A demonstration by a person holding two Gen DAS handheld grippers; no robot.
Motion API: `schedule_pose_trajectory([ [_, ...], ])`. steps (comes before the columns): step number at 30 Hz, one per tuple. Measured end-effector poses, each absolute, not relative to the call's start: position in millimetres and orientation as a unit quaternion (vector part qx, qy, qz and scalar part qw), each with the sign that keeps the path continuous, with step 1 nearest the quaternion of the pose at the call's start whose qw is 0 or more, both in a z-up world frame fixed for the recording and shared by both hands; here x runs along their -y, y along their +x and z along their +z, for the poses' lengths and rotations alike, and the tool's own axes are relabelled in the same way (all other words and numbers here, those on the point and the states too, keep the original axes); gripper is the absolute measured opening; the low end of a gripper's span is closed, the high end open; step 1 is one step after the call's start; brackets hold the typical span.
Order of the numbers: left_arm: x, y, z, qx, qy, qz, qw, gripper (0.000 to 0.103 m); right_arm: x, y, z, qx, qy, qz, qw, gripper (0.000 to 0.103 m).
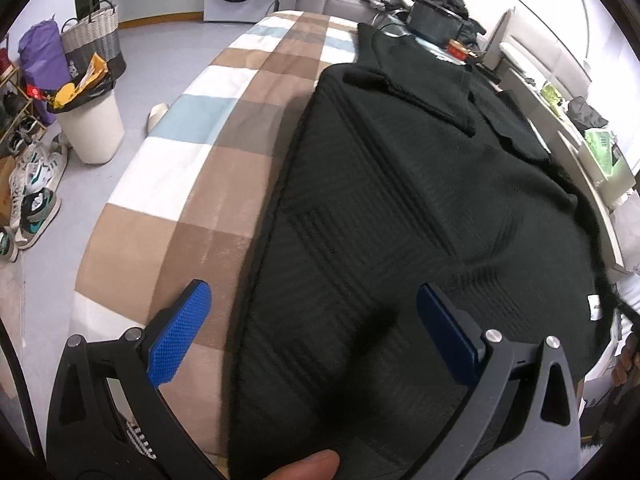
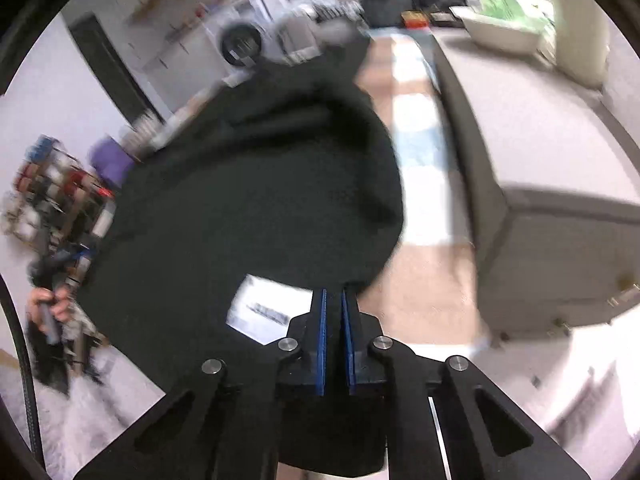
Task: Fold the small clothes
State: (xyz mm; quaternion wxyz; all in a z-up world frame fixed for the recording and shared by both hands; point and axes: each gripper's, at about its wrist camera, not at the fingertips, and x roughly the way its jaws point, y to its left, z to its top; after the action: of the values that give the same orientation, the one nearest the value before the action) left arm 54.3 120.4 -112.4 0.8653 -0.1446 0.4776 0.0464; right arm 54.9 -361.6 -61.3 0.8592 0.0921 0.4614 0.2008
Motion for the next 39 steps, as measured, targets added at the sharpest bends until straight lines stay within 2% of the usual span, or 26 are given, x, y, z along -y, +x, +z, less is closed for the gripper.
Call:
schedule_pose_trajectory([
  [3, -124.0, 52.7, -112.3, -0.477, -0.151, 0.046, 0.865, 0.099, 359.4, 47.8, -44.8, -0.387, 0.143, 0.266, 0.871, 0.008],
  [6, -124.2, 52.0, -110.6, -0.480, -0.146, 0.041, 0.864, 0.087, 358.3, 47.4, -35.8, -0.355, 0.169, 0.293, 0.871, 0.008],
  [8, -123.9, 50.7, -109.3, -0.481, -0.144, 0.032, 0.864, 0.079, 356.1, 50.7, -37.1, -0.364, 0.164, 0.285, 0.872, 0.008],
  [11, -122.9, 49.4, -107.8, -0.483, -0.140, 0.020, 0.864, 0.063, 355.4, 54.6, -44.9, -0.381, 0.159, 0.270, 0.870, 0.008],
  [13, -122.6, 49.1, -107.0, -0.484, -0.129, 0.025, 0.865, 0.047, 360.5, 59.5, -51.3, -0.401, 0.157, 0.262, 0.864, 0.008],
  [16, -128.1, 48.3, -107.0, -0.477, -0.140, 0.031, 0.867, 0.031, 364.1, 65.9, -62.9, -0.432, 0.152, 0.242, 0.855, 0.008],
  [17, -130.5, 47.3, -107.5, -0.474, -0.147, 0.029, 0.868, 0.029, 366.9, 67.3, -65.9, -0.437, 0.155, 0.236, 0.854, 0.008],
  [19, -132.0, 46.3, -108.2, -0.471, -0.157, 0.016, 0.868, 0.015, 371.6, 69.0, -70.3, -0.448, 0.167, 0.237, 0.846, 0.012],
  [22, -128.3, 44.1, -107.8, -0.472, -0.169, -0.017, 0.865, 0.015, 373.8, 71.0, -76.5, -0.470, 0.168, 0.224, 0.837, 0.019],
  [29, -121.9, 46.6, -107.9, -0.477, -0.157, -0.007, 0.865, 0.022, 377.3, 72.6, -89.1, -0.484, 0.178, 0.221, 0.828, 0.022],
  [34, -124.5, 48.7, -109.8, -0.460, -0.178, -0.001, 0.870, 0.022, 377.7, 76.1, -94.1, -0.473, 0.205, 0.233, 0.825, 0.026],
  [35, -125.4, 48.9, -110.2, -0.458, -0.184, -0.002, 0.870, 0.021, 376.9, 76.2, -94.2, -0.473, 0.207, 0.233, 0.825, 0.027],
  [36, -126.3, 49.5, -111.1, -0.455, -0.191, -0.006, 0.870, 0.015, 375.5, 77.1, -94.2, -0.471, 0.206, 0.232, 0.826, 0.026],
  [39, -130.6, 50.2, -112.0, -0.444, -0.209, -0.009, 0.871, 0.009, 361.7, 70.8, -89.9, -0.443, 0.150, 0.216, 0.857, 0.010],
])
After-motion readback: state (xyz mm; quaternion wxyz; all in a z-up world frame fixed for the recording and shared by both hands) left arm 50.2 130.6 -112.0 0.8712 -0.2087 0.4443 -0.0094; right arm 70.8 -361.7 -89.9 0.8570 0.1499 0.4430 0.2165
